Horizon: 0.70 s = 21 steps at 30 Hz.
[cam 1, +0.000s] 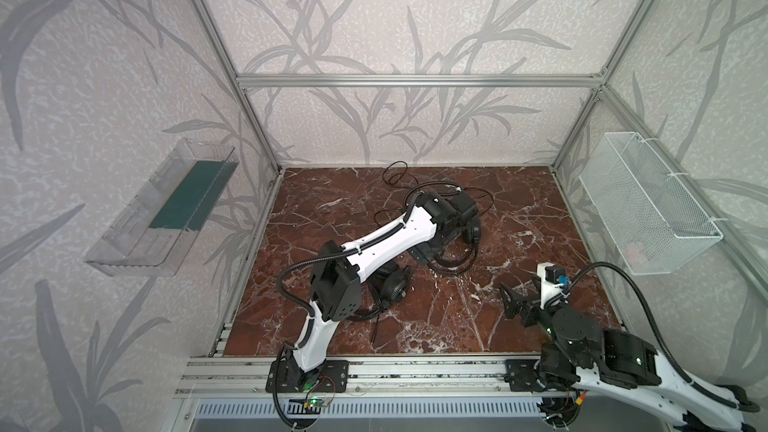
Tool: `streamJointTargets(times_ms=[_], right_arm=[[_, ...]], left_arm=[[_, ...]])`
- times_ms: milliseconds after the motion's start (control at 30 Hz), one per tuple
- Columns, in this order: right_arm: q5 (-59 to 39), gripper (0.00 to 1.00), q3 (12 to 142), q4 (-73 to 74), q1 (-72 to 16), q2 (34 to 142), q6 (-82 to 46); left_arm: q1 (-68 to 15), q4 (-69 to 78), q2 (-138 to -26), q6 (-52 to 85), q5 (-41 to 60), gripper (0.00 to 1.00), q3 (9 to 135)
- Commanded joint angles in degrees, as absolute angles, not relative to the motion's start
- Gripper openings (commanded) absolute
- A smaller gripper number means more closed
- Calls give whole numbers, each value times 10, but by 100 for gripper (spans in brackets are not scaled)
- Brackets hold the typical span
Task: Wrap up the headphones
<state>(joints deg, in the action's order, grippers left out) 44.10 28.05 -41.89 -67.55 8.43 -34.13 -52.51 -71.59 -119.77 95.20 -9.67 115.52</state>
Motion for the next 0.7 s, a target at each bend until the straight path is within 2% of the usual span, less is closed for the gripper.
streamJointTargets(times_ms=[0, 433, 667], right_arm=[[458, 99, 274, -426, -675, 78, -346], [457, 99, 272, -424, -675, 76, -345], [455, 99, 271, -422, -675, 72, -343]], left_arm=[[-528, -755, -1229, 993, -59, 99, 1180], [-527, -735, -1298, 1022, -17, 99, 1200], [-528, -721, -1329, 1033, 12, 96, 1211]])
